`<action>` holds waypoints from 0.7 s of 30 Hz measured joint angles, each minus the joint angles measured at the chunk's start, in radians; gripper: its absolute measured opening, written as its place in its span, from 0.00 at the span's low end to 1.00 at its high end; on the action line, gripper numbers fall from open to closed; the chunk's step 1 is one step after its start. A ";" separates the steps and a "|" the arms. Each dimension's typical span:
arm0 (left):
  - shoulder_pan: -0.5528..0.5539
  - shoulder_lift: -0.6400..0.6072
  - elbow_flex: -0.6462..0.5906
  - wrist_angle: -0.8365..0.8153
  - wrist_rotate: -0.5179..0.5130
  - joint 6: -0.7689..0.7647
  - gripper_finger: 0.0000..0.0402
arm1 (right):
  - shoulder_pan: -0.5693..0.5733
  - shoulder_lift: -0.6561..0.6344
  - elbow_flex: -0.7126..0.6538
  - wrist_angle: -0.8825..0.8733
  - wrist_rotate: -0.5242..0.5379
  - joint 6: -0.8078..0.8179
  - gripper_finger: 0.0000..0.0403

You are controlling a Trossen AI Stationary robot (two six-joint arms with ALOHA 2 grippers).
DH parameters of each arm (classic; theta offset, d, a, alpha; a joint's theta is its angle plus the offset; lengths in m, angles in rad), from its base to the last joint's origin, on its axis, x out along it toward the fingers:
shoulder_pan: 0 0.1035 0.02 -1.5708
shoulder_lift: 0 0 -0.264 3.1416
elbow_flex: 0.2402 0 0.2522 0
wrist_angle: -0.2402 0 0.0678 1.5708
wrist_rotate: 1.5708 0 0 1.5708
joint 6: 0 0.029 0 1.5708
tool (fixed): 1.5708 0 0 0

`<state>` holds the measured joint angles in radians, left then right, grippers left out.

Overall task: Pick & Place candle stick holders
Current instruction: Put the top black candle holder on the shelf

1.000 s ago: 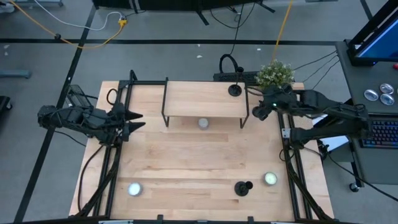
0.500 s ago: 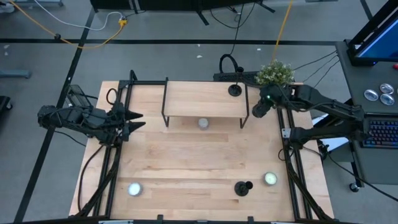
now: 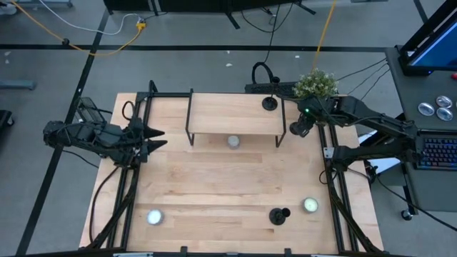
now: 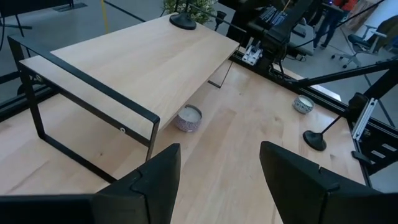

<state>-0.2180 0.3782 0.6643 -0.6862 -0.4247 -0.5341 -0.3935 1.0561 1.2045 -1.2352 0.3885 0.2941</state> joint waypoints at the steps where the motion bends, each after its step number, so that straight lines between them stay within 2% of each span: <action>1: 0.000 0.000 0.000 0.002 0.001 0.001 0.56 | 0.000 0.001 0.000 0.000 0.000 -0.006 0.49; 10: 0.000 0.000 0.000 0.002 0.007 0.001 0.56 | 0.000 0.003 0.000 -0.005 -0.025 -0.099 0.49; 21: 0.000 0.000 0.000 0.002 0.007 0.024 0.56 | -0.036 0.019 0.000 -0.032 -0.053 -0.114 0.49</action>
<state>-0.2177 0.3782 0.6647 -0.6839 -0.4175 -0.5099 -0.4292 1.0752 1.2045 -1.2674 0.3359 0.1798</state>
